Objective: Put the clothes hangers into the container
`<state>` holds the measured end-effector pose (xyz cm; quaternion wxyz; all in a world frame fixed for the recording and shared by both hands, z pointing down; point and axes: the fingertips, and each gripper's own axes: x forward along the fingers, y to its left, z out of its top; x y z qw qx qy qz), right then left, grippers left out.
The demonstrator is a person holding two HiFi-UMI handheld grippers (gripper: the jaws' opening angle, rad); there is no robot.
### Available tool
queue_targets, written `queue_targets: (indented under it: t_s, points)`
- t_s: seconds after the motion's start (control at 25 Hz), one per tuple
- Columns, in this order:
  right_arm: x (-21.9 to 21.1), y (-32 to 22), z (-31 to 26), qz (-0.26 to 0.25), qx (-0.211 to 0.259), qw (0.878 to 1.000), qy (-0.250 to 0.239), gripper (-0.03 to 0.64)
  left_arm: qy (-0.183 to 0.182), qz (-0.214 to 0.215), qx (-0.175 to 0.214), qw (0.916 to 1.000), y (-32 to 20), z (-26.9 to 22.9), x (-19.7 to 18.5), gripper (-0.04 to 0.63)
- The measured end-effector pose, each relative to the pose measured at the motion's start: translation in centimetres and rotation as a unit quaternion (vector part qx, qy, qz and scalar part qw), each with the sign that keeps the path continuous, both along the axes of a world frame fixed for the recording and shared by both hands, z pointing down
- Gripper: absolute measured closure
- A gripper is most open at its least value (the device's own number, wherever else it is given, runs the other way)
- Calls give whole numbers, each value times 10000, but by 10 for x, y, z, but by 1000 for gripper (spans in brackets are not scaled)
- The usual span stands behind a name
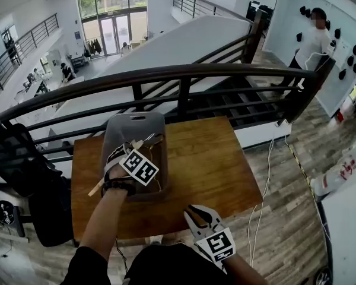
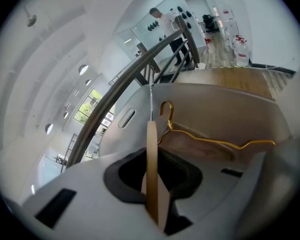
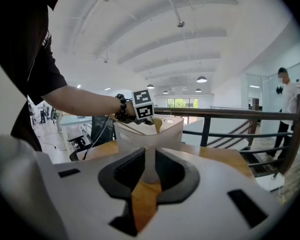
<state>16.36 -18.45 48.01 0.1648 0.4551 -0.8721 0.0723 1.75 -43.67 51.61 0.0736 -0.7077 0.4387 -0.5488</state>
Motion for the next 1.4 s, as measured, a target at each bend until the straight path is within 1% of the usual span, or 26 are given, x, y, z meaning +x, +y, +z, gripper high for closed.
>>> queue_targets:
  t_s: [0.16,0.28,0.36,0.4,0.44,0.48,0.52,0.56,0.6,0.72,0.8,0.88,0.96,1.0,1.12,1.2,1.32,1.36,1.4]
  points:
    - [-1,-12,0,56,-39,10000,40,558,-56,208,-3,9998,-1,7,9,535]
    - [-5,-17,0,64,-55,10000,53,558,-167,359,-35,9992,0,12,10,535]
    - [-8,-19,1,48,-62,10000,43,557,-127,500,-116,9986,4,15,12,533]
    - [-9,-20,2,35,-67,10000,38,557,10,551,-221,9982,8,17,16,527]
    - [-9,-21,3,24,-71,10000,34,558,248,572,-385,9973,12,19,20,503]
    - [-10,-22,3,16,-73,10000,29,557,561,566,-584,9951,17,21,25,434]
    - [-11,-23,4,9,-71,10000,23,557,890,554,-756,9916,22,20,30,336]
    - [-12,-24,3,0,-63,10000,16,558,1162,555,-846,9881,26,18,33,318]
    - [-14,-25,2,-13,-49,10000,11,557,1321,579,-852,9859,29,14,34,318]
    - [-20,-29,-1,-60,11,10000,-5,558,1388,691,-623,9859,35,1,28,318]
    - [-23,-33,-3,-93,64,9999,-5,558,1544,694,-489,9844,40,-8,24,318]
    - [-26,-37,-6,-136,131,9998,11,555,1831,679,-396,9799,44,-18,23,319]
    - [-27,-40,-11,-178,222,9996,45,552,2178,663,-280,9733,48,-31,22,319]
    - [-26,-41,-14,-196,267,9994,55,551,2355,659,-198,9694,50,-39,23,323]
    - [-22,-41,-21,-247,289,9993,69,551,2829,673,136,9567,59,-62,24,373]
    - [-18,-41,-25,-247,294,9993,21,554,3072,672,428,9483,67,-79,22,430]
    - [-13,-42,-38,-208,459,9985,-191,555,3400,602,878,9344,81,-105,14,522]
    - [-11,-41,-41,-203,497,9983,-232,555,3515,578,1013,9289,87,-113,11,548]
    - [-8,-39,-44,-204,536,9980,-256,555,3631,562,1133,9231,94,-119,9,559]
